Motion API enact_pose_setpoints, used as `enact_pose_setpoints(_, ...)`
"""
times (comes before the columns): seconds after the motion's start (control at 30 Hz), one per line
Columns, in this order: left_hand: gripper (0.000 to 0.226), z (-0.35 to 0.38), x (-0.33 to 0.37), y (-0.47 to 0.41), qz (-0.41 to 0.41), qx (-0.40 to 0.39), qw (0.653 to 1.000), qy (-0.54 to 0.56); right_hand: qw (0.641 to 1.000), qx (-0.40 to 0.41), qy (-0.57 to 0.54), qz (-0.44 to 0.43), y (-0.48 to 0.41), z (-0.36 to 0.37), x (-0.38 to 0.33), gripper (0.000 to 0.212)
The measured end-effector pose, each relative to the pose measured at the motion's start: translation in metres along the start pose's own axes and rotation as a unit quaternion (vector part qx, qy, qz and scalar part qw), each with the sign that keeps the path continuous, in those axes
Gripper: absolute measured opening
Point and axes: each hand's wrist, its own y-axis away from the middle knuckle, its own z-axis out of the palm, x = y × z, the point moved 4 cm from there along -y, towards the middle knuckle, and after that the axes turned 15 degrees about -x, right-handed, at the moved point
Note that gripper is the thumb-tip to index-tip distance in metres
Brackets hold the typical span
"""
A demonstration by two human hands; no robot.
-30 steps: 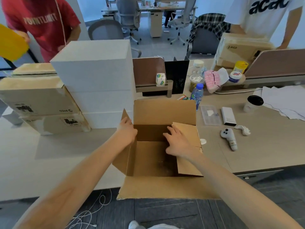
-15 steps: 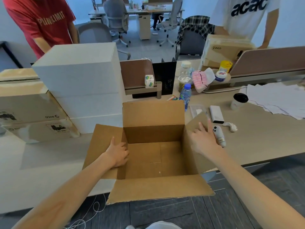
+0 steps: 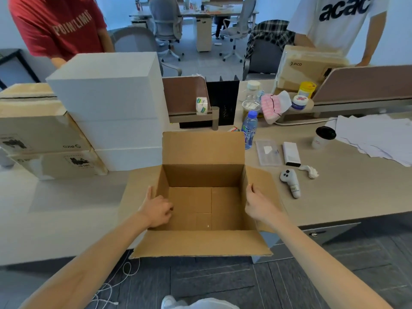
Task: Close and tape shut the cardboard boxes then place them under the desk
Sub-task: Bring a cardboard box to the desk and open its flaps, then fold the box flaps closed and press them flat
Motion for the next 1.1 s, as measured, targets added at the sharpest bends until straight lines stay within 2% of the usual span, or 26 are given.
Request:
enact_pose_setpoints(0.07, 0.03, -0.001, 0.002, 0.005, 0.015, 0.031, 0.993, 0.113, 1.0, 0.007, 0.007, -0.019, -0.004, 0.0, -0.007, 0.064)
enact_pose_setpoints(0.2, 0.025, -0.006, -0.001, 0.021, 0.033, 0.107, 0.951, 0.287, 0.997, 0.034, 0.029, -0.069, -0.012, -0.004, -0.029, 0.061)
enact_pose_setpoints(0.47, 0.027, -0.03, -0.051, 0.039, 0.033, 0.226, 0.904, 0.36, 0.99, 0.059, 0.033, -0.126, -0.033, -0.023, -0.115, 0.057)
enact_pose_setpoints(0.67, 0.025, -0.068, -0.113, 0.042, 0.073, 0.339, 0.871, 0.347, 0.978, 0.112, -0.014, -0.175, -0.044, -0.051, -0.19, 0.054)
enact_pose_setpoints(0.87, 0.029, -0.146, -0.185, 0.055, 0.074, 0.488, 0.82, 0.29, 0.941, 0.208, -0.073, -0.257, -0.044, -0.12, -0.274, 0.056)
enact_pose_setpoints(1.0, 0.03, -0.198, -0.24, 0.077, 0.047, 0.606, 0.762, 0.224, 0.894, 0.309, -0.15, -0.289, -0.049, -0.183, -0.318, 0.06)
enact_pose_setpoints(1.1, 0.029, -0.222, -0.284, 0.094, 0.006, 0.65, 0.733, 0.199, 0.85, 0.368, -0.231, -0.3, -0.053, -0.224, -0.338, 0.057)
